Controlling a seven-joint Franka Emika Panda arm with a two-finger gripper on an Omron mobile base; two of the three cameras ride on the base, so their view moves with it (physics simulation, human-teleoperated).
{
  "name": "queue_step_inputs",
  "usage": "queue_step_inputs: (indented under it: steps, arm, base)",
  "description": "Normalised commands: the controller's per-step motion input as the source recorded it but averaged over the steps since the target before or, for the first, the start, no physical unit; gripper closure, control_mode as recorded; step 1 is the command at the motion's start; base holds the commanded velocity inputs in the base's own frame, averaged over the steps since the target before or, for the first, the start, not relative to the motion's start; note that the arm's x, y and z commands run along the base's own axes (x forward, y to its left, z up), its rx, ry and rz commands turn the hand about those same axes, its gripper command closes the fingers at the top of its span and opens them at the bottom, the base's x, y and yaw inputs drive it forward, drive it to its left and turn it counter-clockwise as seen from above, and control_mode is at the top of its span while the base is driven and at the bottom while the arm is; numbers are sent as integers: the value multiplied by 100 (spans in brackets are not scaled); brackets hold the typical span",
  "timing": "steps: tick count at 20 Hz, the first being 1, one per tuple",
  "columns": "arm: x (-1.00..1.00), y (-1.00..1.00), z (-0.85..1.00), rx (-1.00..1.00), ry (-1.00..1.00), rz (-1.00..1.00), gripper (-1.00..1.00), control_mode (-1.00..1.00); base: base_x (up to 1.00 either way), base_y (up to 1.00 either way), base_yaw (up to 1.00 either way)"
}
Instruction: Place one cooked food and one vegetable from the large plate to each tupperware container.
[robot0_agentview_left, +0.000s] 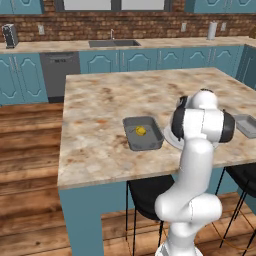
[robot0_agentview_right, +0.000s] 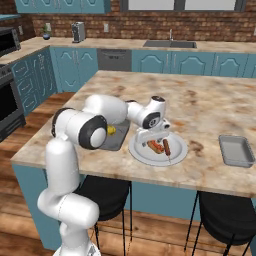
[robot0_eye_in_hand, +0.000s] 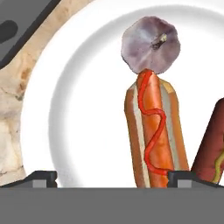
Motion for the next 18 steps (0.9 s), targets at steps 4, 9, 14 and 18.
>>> queue_step_inputs:
  steps: [4, 9, 14, 18]
  arm:
    - [48, -6, -29, 0, 2, 24, -100, -100]
    - [57, -24, -34, 5, 2, 18, -100, -100]
    - [3, 11, -67, 0, 0, 11, 100, -100]
    - [-88, 30, -14, 0, -2, 1, 100, -100]
  base:
    - [0, 0, 0]
    - [0, 0, 0]
    - [0, 0, 0]
    - [0, 0, 0]
